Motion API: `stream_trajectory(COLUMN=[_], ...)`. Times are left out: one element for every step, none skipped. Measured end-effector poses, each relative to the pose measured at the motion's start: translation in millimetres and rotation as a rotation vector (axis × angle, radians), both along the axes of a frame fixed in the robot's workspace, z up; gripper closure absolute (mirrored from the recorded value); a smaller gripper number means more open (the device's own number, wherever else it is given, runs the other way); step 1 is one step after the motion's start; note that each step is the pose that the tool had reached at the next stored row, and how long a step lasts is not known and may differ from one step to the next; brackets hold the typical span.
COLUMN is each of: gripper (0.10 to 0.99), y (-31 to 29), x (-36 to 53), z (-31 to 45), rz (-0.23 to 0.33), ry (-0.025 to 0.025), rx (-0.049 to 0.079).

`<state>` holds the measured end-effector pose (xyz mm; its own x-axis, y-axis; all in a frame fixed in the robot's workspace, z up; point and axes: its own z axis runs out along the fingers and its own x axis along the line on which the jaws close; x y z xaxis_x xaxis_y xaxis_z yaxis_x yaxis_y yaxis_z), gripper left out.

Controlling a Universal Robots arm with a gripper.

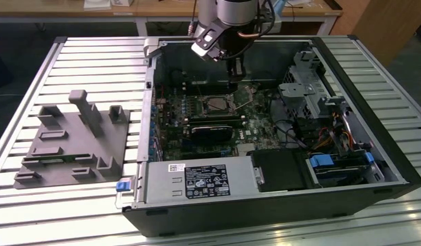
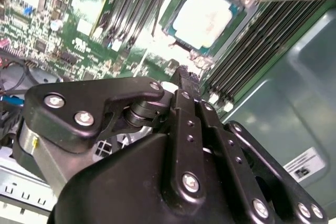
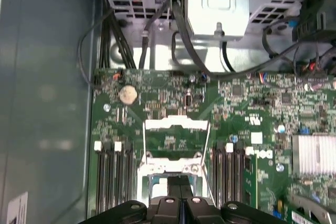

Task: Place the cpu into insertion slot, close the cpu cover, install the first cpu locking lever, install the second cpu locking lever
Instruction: 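Close the cpu cover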

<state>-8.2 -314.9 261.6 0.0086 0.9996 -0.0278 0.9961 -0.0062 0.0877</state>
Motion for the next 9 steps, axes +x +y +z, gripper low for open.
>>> stream_trajectory(gripper=[0.980,0.980,0.980,0.980,0.980,0.980,0.980,0.980,0.980], y=[0.0,0.0,0.0,0.0,0.0,0.0,0.0,0.0,0.0], x=[2.5,5.2,8.0,10.8,13.7,16.6,19.8,22.7,25.6], z=[0.0,0.0,0.0,0.0,0.0,0.0,0.1,0.1,0.1], rz=[0.000,0.000,0.000,0.000,0.000,0.000,0.000,0.000,0.000], ry=[0.0000,0.0000,0.0000,0.0000,0.0000,0.0000,0.0001,0.0001,0.0001], rx=[0.000,0.000,0.000,0.000,0.000,0.000,0.000,0.000,0.000])
